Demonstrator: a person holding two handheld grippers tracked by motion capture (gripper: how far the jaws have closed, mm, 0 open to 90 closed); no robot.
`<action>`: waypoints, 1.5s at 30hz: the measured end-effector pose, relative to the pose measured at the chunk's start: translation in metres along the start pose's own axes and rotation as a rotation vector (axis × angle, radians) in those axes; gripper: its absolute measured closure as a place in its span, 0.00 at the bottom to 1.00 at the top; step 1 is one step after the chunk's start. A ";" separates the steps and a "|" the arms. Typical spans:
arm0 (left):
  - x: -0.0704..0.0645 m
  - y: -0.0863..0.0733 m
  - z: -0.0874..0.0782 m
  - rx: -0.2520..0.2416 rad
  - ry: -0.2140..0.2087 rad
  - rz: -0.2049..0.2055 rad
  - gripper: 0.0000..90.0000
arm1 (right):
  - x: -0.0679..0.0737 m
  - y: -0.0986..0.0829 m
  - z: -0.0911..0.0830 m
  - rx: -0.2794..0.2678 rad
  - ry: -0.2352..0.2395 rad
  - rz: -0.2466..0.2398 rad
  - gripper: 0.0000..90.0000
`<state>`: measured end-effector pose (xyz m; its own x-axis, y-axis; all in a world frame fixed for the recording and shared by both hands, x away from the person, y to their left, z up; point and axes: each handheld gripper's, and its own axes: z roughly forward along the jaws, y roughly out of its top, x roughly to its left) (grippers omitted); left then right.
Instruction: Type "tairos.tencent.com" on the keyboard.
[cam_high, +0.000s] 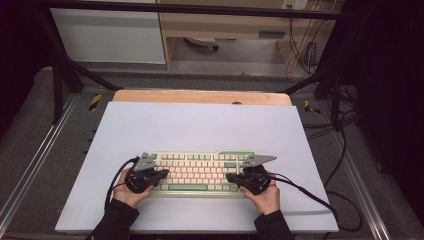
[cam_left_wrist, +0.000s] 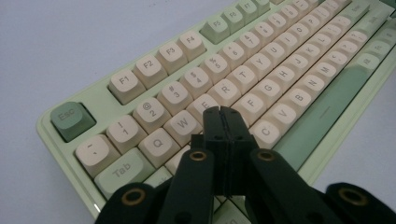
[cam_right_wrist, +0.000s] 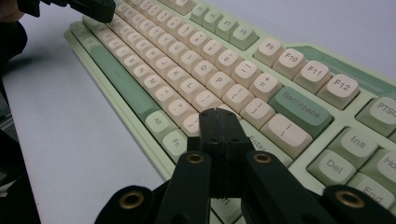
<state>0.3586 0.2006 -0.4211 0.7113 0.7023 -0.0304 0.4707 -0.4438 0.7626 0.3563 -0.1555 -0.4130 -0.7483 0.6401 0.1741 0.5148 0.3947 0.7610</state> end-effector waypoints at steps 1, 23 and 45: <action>0.000 0.000 -0.001 -0.001 0.000 0.000 1.00 | 0.000 0.000 0.000 0.000 0.000 -0.001 1.00; 0.004 -0.004 -0.009 -0.017 -0.005 -0.010 1.00 | 0.011 0.010 0.015 0.010 0.028 -0.026 1.00; 0.006 -0.005 -0.009 -0.018 -0.007 -0.013 1.00 | 0.020 0.018 0.043 0.056 0.045 -0.052 1.00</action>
<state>0.3558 0.2119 -0.4187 0.7089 0.7039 -0.0454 0.4705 -0.4240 0.7738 0.3686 -0.1075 -0.4232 -0.7922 0.5879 0.1639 0.4962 0.4641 0.7337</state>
